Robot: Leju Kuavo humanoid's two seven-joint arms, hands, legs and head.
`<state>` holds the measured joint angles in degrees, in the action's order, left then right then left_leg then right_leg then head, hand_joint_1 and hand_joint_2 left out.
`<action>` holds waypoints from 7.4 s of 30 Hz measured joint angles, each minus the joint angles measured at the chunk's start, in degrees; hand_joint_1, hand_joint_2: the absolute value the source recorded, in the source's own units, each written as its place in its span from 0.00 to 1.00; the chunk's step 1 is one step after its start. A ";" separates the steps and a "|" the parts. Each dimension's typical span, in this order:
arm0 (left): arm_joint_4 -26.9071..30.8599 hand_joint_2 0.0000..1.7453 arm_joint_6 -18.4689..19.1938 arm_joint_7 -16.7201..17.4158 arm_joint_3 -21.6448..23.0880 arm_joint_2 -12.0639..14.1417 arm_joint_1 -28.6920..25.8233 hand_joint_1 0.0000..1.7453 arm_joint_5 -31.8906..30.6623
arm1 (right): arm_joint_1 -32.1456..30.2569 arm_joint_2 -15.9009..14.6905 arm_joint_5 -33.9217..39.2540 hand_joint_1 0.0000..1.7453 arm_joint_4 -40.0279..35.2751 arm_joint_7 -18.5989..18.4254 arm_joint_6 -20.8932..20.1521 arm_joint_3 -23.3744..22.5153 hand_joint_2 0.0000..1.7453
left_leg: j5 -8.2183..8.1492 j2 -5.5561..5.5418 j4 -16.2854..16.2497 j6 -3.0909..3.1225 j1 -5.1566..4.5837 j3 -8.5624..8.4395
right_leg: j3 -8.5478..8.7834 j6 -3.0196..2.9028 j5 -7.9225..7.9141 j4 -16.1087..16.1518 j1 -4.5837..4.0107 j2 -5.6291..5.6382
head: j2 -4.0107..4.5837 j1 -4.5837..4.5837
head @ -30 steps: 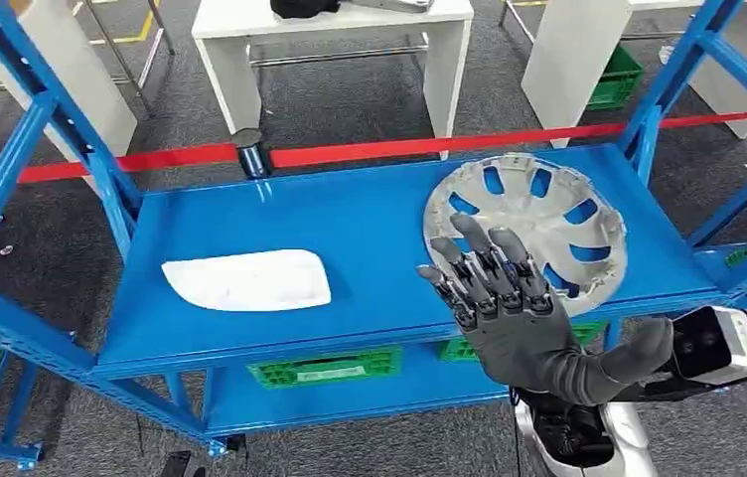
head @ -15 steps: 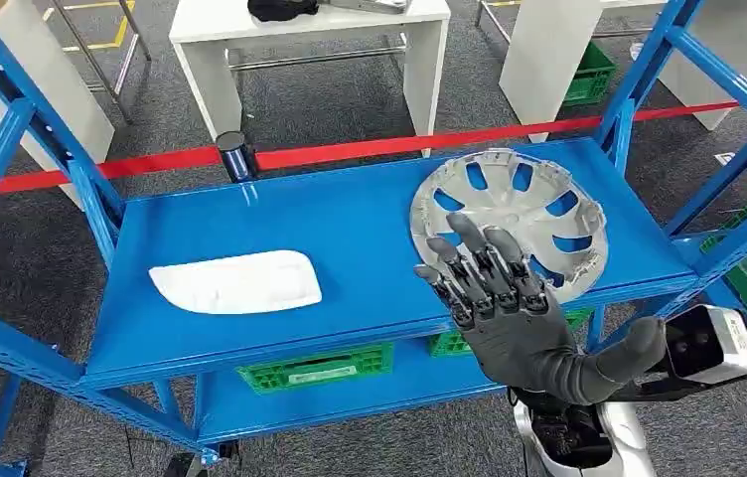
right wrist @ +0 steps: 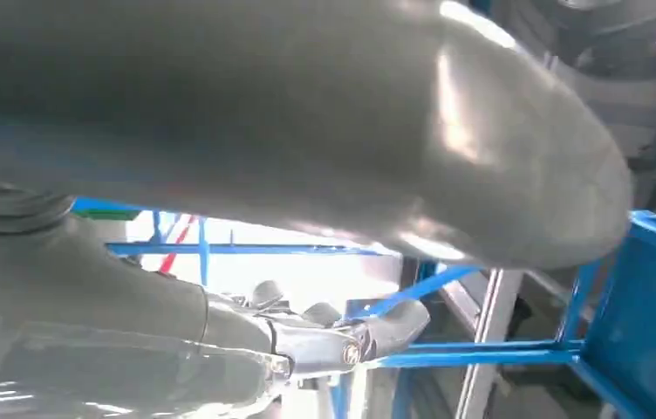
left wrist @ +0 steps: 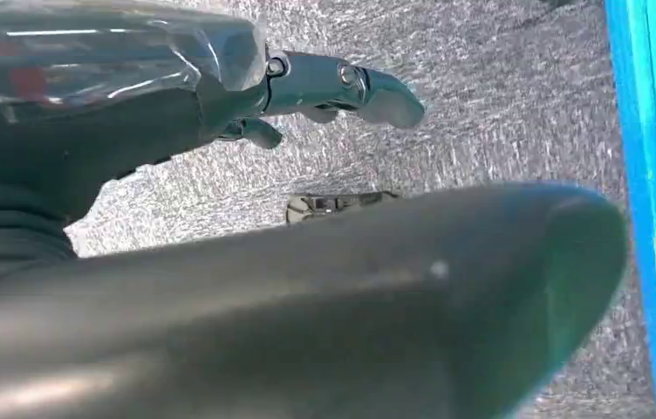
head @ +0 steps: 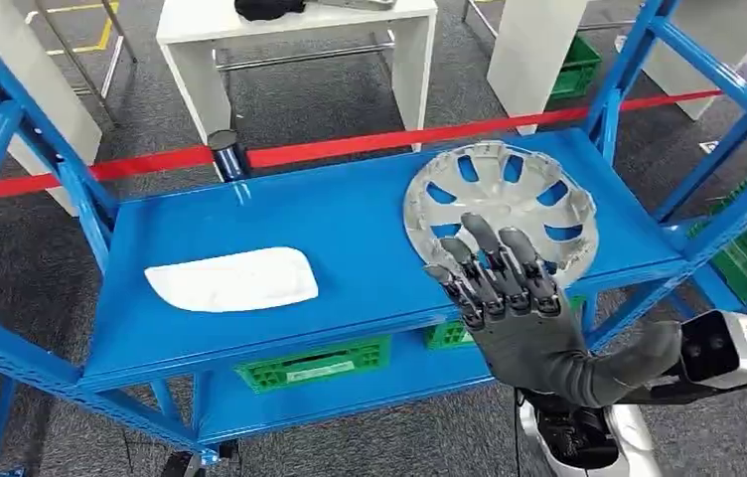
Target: Take the parts from the cabinet and place them on the table.
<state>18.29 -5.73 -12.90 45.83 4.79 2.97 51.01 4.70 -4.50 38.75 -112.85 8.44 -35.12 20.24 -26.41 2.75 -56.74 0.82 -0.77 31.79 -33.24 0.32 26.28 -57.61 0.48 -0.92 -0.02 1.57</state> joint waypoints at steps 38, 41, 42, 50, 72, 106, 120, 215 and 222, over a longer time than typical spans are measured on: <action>-1.99 0.00 -1.57 0.96 -0.35 -0.68 -0.11 0.00 2.62 | 13.47 -8.87 -54.12 0.00 21.14 -3.61 30.86 6.14 1.00 | -7.75 -2.65 -19.25 -1.94 1.32 9.94 | 0.07 -0.81 -0.40 0.16 0.70 1.05 | 0.00 0.13; -1.95 0.00 -1.57 0.98 -0.35 -0.59 -0.13 0.00 2.62 | 13.83 -8.87 -54.18 0.00 21.86 -3.61 30.88 6.69 1.00 | -2.91 -2.67 -11.52 -1.58 1.34 6.29 | 0.16 -0.80 -0.40 0.16 0.67 1.18 | 0.00 0.13; -1.92 0.00 -1.57 0.98 -0.35 -0.50 -0.11 0.00 2.62 | 14.11 -8.87 -54.20 0.00 22.03 -3.61 30.88 6.84 1.00 | -0.29 -2.80 -5.71 -1.19 1.31 3.33 | 0.27 -0.79 -0.39 0.18 0.64 1.31 | 0.00 0.13; -1.90 0.00 -1.57 0.98 -0.37 -0.35 -0.06 0.00 2.62 | 14.44 -8.87 -54.18 0.00 22.21 -3.61 30.91 6.95 1.00 | 0.31 -3.06 -1.16 -0.62 1.13 0.98 | 0.29 -0.73 -0.43 0.22 0.67 1.36 | 0.00 0.09; -1.44 0.00 0.66 1.84 -0.33 -0.33 0.72 0.00 2.36 | 26.22 -10.47 -59.12 0.00 41.04 -6.70 29.04 13.86 1.00 | -3.48 -2.79 -14.68 -1.58 1.42 8.75 | 0.03 -0.79 -0.46 0.04 0.68 1.54 | 0.00 0.22; -1.31 0.00 1.40 2.21 0.00 -0.37 1.85 0.00 2.91 | 38.29 -11.08 -63.81 0.00 62.99 -8.00 28.02 24.41 1.00 | 0.93 -2.68 -1.20 1.20 0.42 2.11 | -0.65 -0.30 -0.98 -0.03 0.08 1.57 | 0.00 0.09; -1.11 0.00 1.07 2.01 -0.07 -0.94 1.70 0.00 4.20 | 43.18 -12.44 -76.62 0.00 70.53 -9.31 29.38 31.45 1.00 | 2.17 -2.51 0.34 0.96 0.87 1.53 | -1.95 3.27 -0.73 -2.39 1.27 0.82 | 0.00 -0.15; -0.20 1.00 0.90 -4.26 -6.25 -1.84 -1.01 0.00 2.69 | 44.44 -15.74 -76.02 1.00 53.61 -7.52 47.93 14.02 1.00 | 1.07 -3.43 -1.86 0.13 0.46 3.40 | -2.85 1.73 -0.77 -1.68 1.12 1.29 | 0.00 -0.18; -0.15 1.00 -0.50 -6.21 -5.62 -1.95 -1.10 0.00 0.55 | 37.55 -16.15 -52.36 1.00 39.35 -0.98 42.14 3.74 1.00 | -6.76 -2.92 -16.91 -1.64 1.32 10.17 | -2.46 0.26 -0.60 -1.59 1.55 1.36 | 0.00 0.07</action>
<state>18.14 -6.23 -19.10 40.22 2.84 1.88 51.56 42.25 -20.65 -13.61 -73.49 7.45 7.01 23.98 -33.16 -0.17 -73.66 -0.82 0.55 41.95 -35.70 0.58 25.68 -59.20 2.03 0.44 -0.02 1.64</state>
